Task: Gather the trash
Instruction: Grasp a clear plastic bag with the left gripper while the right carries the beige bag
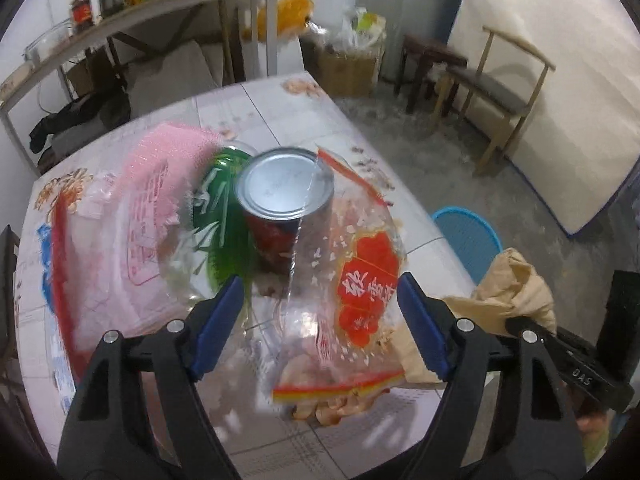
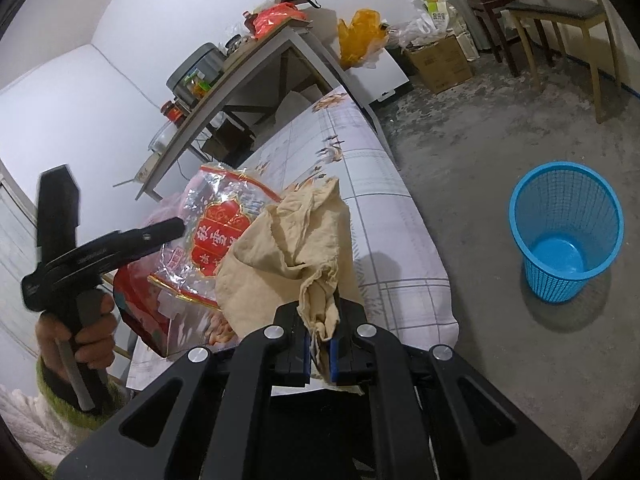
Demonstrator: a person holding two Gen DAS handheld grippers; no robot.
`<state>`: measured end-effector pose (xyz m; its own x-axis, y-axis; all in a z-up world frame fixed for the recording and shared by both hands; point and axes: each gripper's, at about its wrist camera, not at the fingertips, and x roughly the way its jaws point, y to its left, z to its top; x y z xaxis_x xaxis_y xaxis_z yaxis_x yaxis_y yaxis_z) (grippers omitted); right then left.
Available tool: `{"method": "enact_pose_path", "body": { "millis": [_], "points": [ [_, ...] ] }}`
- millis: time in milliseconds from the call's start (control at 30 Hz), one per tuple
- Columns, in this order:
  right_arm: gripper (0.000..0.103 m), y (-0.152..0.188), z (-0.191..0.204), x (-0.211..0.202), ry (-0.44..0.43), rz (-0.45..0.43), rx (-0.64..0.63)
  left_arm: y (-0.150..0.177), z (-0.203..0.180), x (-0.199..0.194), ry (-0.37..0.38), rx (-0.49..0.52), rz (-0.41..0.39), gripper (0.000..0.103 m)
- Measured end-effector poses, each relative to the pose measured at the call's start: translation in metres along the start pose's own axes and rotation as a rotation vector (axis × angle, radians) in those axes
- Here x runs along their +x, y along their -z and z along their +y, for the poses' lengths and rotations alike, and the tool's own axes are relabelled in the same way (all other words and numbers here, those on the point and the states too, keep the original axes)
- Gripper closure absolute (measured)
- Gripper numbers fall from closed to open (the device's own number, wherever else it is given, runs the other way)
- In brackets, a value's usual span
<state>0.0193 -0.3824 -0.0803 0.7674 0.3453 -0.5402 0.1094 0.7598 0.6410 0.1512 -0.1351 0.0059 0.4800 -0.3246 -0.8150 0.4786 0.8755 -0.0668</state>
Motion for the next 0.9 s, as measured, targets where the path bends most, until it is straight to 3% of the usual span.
{"method": "enact_pose_path", "body": {
  "millis": [67,200,333,500,600,767,900],
  "points": [
    [0.096,0.0,-0.004,0.001,-0.009,-0.003,0.008,-0.002,-0.001,0.014,0.0,-0.005,0.065,0.032],
    [0.096,0.004,-0.009,0.004,-0.024,-0.004,0.019,-0.001,0.004,0.025,-0.013,-0.046,0.103,0.064],
    [0.096,0.005,-0.01,0.003,-0.04,-0.009,0.018,0.003,0.003,0.015,-0.027,-0.053,0.066,0.099],
    [0.097,-0.001,-0.015,-0.012,-0.067,-0.066,0.027,0.002,-0.022,-0.013,-0.023,0.022,-0.027,0.103],
    [0.097,-0.01,-0.027,-0.032,-0.035,-0.135,0.049,-0.009,-0.047,-0.031,0.028,0.069,-0.088,0.103],
    [0.097,-0.03,-0.069,-0.076,0.123,-0.284,0.117,-0.041,-0.105,-0.032,0.123,0.175,-0.143,0.103],
    [0.097,-0.049,-0.124,-0.093,0.309,-0.349,0.21,-0.069,-0.163,0.005,0.179,0.252,-0.114,0.103]
  ]
}}
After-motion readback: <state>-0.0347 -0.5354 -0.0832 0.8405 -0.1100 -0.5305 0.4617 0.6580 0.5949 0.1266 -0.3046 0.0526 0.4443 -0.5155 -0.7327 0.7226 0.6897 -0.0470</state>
